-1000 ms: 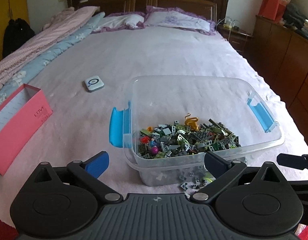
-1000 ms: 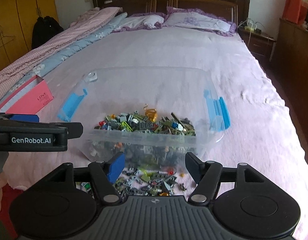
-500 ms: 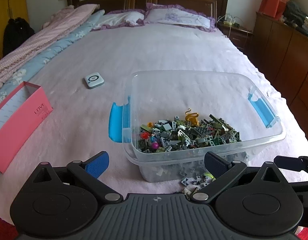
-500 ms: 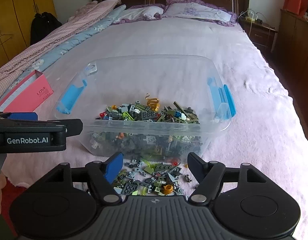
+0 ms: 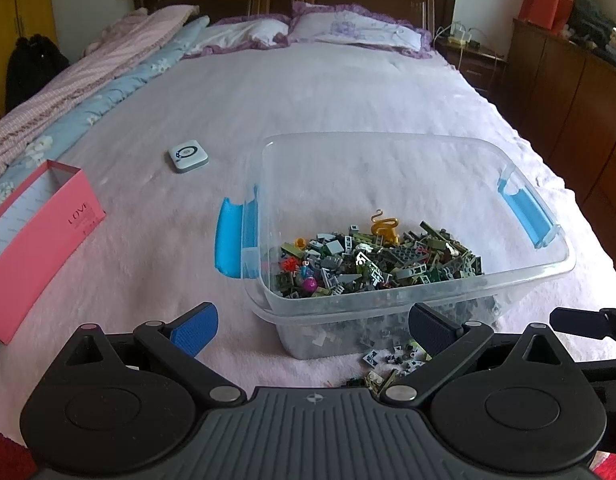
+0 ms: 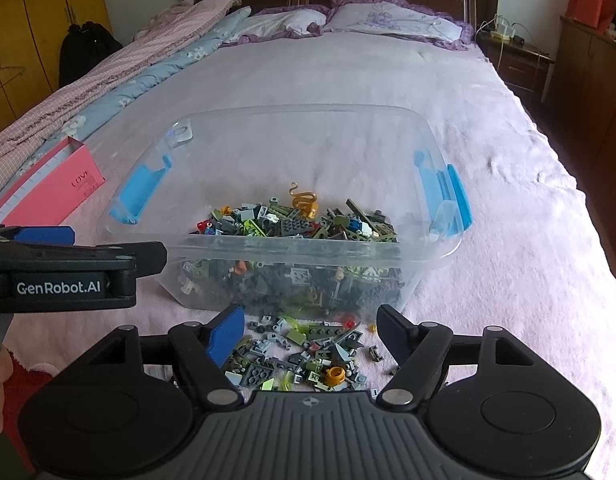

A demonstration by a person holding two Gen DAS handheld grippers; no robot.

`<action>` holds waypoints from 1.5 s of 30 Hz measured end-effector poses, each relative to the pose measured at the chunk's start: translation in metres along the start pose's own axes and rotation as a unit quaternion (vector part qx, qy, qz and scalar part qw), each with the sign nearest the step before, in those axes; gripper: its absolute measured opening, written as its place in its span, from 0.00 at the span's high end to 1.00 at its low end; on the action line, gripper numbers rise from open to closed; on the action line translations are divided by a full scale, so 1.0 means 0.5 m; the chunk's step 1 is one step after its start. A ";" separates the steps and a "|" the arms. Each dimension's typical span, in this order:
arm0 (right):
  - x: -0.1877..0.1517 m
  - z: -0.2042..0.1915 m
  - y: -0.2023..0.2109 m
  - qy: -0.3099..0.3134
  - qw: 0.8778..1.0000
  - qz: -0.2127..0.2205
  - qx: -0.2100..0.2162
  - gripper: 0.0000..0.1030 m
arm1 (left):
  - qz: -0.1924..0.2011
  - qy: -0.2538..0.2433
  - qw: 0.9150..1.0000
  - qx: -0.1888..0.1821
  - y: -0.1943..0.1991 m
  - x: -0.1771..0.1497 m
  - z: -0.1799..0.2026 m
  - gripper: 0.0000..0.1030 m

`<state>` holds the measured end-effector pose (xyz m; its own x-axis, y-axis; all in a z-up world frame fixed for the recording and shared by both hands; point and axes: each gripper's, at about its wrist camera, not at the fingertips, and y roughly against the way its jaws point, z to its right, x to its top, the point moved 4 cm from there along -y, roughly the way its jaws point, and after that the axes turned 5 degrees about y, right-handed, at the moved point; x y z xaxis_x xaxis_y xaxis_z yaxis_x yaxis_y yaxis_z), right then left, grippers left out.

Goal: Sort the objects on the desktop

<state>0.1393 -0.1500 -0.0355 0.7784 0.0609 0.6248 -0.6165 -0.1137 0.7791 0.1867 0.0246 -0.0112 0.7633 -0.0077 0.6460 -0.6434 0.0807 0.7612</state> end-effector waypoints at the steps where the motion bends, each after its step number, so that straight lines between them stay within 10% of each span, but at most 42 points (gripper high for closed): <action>1: 0.000 0.001 -0.001 0.000 1.000 0.000 0.000 0.27 | 0.000 -0.001 1.000 0.001 0.000 -0.001 0.000 0.00; 45: -0.025 0.016 -0.042 -0.009 0.999 -0.026 -0.016 0.22 | -0.021 -0.002 1.000 0.015 -0.027 -0.038 0.014 0.00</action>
<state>0.1434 -0.1565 -0.0600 0.8116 0.0473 0.5823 -0.5781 -0.0785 0.8122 0.1803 0.0165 -0.0334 0.7899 -0.0153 0.6131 -0.6117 0.0509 0.7894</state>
